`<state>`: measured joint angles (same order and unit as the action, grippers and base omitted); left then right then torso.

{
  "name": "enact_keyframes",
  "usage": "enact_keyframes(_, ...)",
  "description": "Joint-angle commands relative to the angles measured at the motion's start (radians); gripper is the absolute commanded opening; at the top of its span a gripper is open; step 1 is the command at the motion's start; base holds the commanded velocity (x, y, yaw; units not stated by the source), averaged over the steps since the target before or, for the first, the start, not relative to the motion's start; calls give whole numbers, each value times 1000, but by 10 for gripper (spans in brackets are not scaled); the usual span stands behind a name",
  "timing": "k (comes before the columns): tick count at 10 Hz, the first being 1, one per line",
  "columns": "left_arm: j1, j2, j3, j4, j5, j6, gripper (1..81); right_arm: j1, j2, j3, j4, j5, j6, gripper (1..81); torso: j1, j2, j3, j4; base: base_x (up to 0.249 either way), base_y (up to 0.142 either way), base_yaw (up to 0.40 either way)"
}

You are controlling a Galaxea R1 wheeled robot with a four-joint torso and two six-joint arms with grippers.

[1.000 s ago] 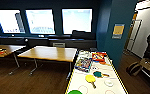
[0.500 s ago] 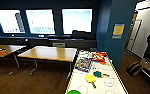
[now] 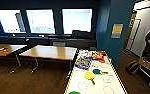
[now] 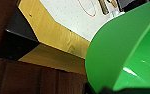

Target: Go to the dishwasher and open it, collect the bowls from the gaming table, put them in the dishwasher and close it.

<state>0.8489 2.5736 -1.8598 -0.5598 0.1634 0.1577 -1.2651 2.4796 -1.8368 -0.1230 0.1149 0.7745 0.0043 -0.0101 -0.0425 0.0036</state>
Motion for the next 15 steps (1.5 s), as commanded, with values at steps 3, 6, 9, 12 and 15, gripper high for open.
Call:
enact_keyframes(3,-95,-33,21,3,36,29,10,77,-15,-10,-18,-24,-3,10,0,0,0,0,-111,0,0)
enact_keyframes(6,-58,-50,10,3,33,45,10,74,-6,-22,-20,-24,-3,10,0,0,0,0,-115,0,0)
enact_keyframes(9,-12,-58,-12,11,10,68,10,63,15,-73,-32,-30,-3,10,-1,0,0,0,-117,0,0)
enact_keyframes(12,42,-50,-13,75,-24,66,10,49,52,-145,-73,-38,-3,10,-1,0,0,0,-117,0,0)
enact_keyframes(15,100,-42,-29,126,-25,66,10,32,130,-266,-124,-69,-3,10,-1,-1,0,0,-117,0,0)
